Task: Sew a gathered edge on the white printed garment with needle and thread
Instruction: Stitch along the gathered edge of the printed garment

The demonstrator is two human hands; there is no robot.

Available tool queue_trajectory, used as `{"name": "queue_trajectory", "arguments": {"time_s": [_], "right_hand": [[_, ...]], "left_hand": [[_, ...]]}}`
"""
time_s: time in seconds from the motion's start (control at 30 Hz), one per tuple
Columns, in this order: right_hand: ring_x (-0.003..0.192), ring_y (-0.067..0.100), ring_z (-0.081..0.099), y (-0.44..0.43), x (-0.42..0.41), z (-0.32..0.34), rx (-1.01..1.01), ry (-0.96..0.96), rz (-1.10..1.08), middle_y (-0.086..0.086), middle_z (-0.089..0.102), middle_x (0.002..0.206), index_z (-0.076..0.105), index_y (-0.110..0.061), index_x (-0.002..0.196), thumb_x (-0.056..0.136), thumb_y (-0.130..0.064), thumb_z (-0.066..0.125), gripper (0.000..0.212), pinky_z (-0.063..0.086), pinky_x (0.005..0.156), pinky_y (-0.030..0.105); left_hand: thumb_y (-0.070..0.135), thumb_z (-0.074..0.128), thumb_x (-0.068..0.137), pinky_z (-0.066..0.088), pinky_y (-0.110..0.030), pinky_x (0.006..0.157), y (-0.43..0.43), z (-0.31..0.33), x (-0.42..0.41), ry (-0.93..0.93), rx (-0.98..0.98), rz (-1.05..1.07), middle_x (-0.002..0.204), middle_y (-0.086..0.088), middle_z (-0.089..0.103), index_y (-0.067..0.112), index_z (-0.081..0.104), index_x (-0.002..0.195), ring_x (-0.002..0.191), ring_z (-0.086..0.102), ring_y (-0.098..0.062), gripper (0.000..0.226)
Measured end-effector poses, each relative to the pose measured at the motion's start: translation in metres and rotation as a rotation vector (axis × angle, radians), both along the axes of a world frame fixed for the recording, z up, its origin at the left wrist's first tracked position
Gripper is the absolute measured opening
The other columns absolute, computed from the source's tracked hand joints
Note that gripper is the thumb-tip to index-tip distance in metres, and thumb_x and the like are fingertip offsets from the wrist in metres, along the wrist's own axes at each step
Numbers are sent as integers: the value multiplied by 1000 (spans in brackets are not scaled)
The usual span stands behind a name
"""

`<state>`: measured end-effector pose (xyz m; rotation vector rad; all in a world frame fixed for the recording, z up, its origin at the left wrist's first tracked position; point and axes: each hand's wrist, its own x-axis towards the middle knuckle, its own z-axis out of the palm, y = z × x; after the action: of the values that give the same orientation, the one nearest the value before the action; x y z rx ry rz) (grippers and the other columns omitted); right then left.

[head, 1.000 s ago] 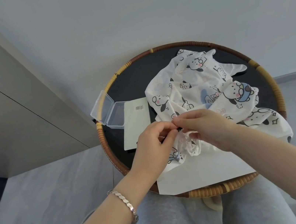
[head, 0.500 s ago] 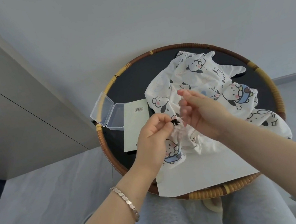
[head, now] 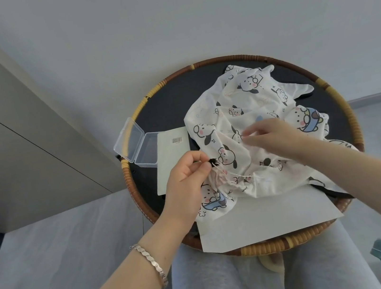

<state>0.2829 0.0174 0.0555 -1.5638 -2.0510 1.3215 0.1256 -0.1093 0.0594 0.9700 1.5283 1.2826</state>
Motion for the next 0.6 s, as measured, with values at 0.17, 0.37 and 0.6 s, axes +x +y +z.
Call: {"name": "queue_trajectory", "arguments": {"time_s": [0.17, 0.37, 0.6], "right_hand": [[61, 8, 46, -29, -24, 29, -188, 186, 291, -3, 55, 69, 73, -23, 90, 84, -26, 64, 11, 40, 62, 20], [58, 10, 40, -33, -26, 20, -123, 155, 332, 3, 46, 65, 67, -16, 74, 86, -26, 62, 18, 37, 59, 22], [75, 25, 53, 7, 3, -28, 271, -651, 9, 10, 57, 86, 58, -1, 86, 94, -13, 42, 22, 38, 56, 26]], "left_hand": [[1, 48, 91, 46, -14, 66, 1, 1, 1, -6, -2, -16, 72, -6, 59, 14, 57, 80, 69, 55, -11, 20], [0, 48, 91, 47, -11, 64, -2, 1, -2, -5, -2, -20, 68, 2, 61, 16, 58, 79, 66, 58, -4, 22], [-1, 48, 91, 48, -11, 65, -3, 4, -3, 2, 16, -25, 69, 6, 64, 16, 58, 80, 67, 61, 1, 23]]}}
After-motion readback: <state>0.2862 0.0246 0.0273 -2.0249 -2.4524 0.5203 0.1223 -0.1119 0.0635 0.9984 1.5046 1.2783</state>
